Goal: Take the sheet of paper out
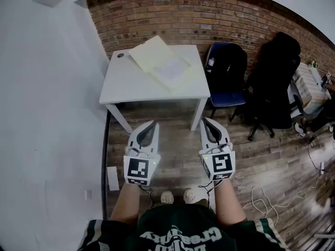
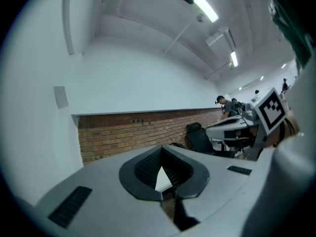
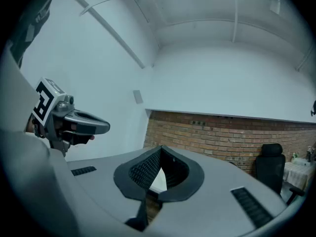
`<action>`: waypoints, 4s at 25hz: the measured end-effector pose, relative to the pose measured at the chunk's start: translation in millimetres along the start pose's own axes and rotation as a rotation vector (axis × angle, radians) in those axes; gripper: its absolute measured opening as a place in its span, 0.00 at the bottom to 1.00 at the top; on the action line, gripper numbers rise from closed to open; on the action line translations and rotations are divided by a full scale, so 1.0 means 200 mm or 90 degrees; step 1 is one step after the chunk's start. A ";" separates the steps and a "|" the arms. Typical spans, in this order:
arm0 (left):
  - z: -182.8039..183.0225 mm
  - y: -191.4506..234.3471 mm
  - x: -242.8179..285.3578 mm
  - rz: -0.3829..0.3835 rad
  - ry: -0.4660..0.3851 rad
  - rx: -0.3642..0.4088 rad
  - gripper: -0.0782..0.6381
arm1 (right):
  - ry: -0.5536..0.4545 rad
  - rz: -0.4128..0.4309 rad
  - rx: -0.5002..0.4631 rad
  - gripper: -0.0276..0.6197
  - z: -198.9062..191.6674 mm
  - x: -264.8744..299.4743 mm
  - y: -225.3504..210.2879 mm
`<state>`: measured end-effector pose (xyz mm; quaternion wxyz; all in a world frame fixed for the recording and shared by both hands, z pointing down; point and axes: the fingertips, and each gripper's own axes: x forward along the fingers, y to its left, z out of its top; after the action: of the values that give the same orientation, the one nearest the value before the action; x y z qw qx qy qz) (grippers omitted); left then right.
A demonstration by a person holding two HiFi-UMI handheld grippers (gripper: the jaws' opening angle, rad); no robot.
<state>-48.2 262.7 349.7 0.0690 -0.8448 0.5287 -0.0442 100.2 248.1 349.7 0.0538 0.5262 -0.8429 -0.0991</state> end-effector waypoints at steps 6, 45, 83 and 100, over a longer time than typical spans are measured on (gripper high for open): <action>0.01 -0.01 0.01 0.003 0.000 -0.002 0.11 | 0.000 0.003 0.000 0.03 0.00 -0.01 -0.01; -0.02 0.07 -0.09 -0.042 -0.014 0.010 0.11 | -0.001 -0.017 0.011 0.03 0.00 -0.05 0.16; -0.14 0.44 1.28 0.069 0.034 0.023 0.11 | -0.029 0.125 0.032 0.03 -0.26 1.25 -0.65; -0.28 0.69 1.58 0.047 0.055 0.020 0.11 | -0.012 0.141 0.028 0.03 -0.32 1.61 -0.64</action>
<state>-39.9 -84.9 383.3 0.0612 -0.8207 0.5614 -0.0865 82.7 -102.0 379.4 0.0449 0.4297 -0.8983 -0.0794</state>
